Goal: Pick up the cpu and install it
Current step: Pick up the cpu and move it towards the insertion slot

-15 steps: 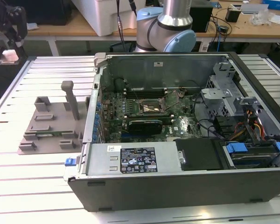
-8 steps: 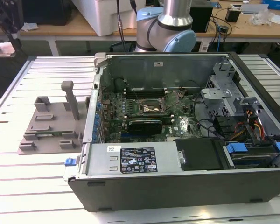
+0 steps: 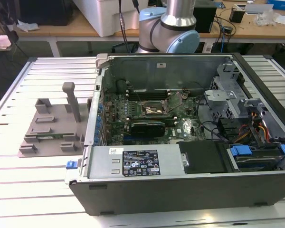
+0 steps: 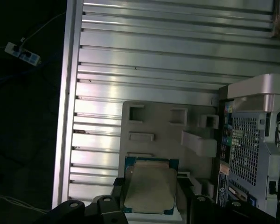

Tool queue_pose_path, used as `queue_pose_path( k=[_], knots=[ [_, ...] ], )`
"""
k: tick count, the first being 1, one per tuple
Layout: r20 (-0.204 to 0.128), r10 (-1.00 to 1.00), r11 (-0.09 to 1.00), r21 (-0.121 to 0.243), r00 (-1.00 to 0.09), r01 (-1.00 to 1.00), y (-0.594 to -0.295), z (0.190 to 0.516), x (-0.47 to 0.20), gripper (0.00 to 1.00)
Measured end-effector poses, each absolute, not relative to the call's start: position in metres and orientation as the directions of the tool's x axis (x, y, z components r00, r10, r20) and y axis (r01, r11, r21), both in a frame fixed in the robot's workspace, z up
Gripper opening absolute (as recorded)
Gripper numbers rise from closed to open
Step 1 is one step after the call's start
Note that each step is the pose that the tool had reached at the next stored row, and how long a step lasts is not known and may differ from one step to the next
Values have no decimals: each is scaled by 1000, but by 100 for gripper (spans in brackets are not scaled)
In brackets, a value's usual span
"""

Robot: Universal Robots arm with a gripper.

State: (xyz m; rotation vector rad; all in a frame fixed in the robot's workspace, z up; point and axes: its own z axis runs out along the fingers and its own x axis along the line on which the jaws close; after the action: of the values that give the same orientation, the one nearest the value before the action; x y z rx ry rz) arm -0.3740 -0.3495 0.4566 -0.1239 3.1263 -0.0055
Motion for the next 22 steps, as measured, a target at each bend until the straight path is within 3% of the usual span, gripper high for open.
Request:
queue_pose_path(
  k=[10, 22],
  knots=[
    [-12, -79, 997, -4, -997, -79, -349, 473, -373, 53],
    [-3, -79, 997, -3, -997, -79, -349, 472, -299, 53]
  ],
)
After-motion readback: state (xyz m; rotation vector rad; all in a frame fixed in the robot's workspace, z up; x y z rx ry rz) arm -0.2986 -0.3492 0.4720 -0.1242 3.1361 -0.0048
